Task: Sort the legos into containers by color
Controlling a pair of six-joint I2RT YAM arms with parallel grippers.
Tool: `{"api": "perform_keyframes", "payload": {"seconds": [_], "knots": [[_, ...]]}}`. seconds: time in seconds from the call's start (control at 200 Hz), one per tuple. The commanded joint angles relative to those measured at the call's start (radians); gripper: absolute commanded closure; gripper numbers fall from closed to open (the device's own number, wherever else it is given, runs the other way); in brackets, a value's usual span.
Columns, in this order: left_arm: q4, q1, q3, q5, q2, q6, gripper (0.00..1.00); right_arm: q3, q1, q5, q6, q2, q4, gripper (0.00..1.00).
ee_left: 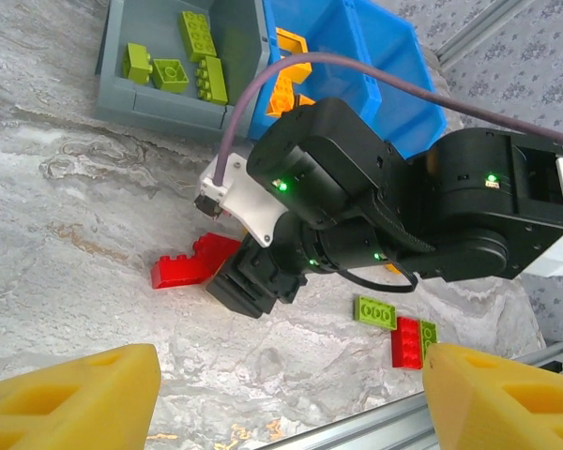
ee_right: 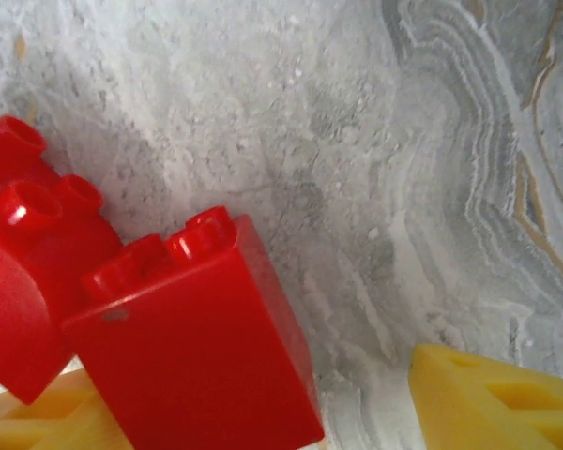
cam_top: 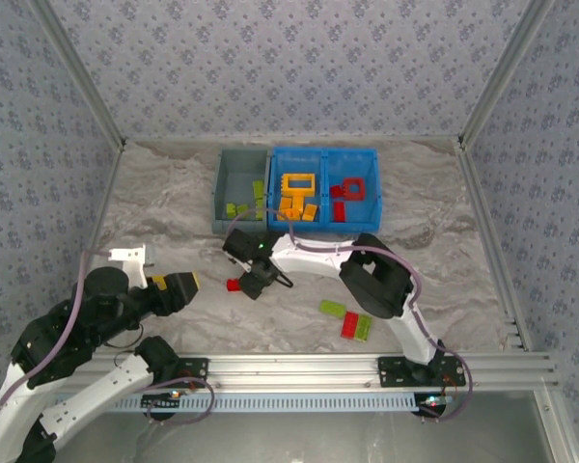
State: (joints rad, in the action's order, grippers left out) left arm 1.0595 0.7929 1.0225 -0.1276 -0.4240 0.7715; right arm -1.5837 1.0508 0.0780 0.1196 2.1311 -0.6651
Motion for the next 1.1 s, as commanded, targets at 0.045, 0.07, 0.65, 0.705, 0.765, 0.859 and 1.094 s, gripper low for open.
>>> {"api": "perform_keyframes", "payload": {"seconds": [0.045,0.07,0.65,0.705,0.765,0.859,1.094], "knots": [[-0.001,0.000,0.000,0.009,-0.004,0.009,0.26,-0.056,-0.012,-0.062,-0.031,0.045,-0.025,0.35],[-0.004,0.000,0.000,0.010,-0.005,0.010,0.26,-0.060,-0.014,-0.068,-0.030,0.048,-0.024,0.37],[-0.259,0.000,-0.065,0.221,-0.134,0.027,0.26,0.171,-0.079,0.049,0.116,-0.301,0.019,0.66],[-0.344,0.005,-0.089,0.252,-0.178,0.044,0.26,0.245,-0.106,0.085,0.145,-0.403,0.027,0.66],[-0.443,0.022,-0.109,0.261,-0.225,0.059,0.26,0.309,-0.152,0.123,0.177,-0.508,0.019,0.66],[-0.555,0.069,-0.111,0.243,-0.318,0.062,0.27,0.368,-0.253,0.175,0.216,-0.624,-0.015,0.65],[-0.665,0.277,0.030,0.101,-0.629,-0.030,0.27,0.277,-0.561,0.176,0.251,-0.546,-0.081,0.64]]}}
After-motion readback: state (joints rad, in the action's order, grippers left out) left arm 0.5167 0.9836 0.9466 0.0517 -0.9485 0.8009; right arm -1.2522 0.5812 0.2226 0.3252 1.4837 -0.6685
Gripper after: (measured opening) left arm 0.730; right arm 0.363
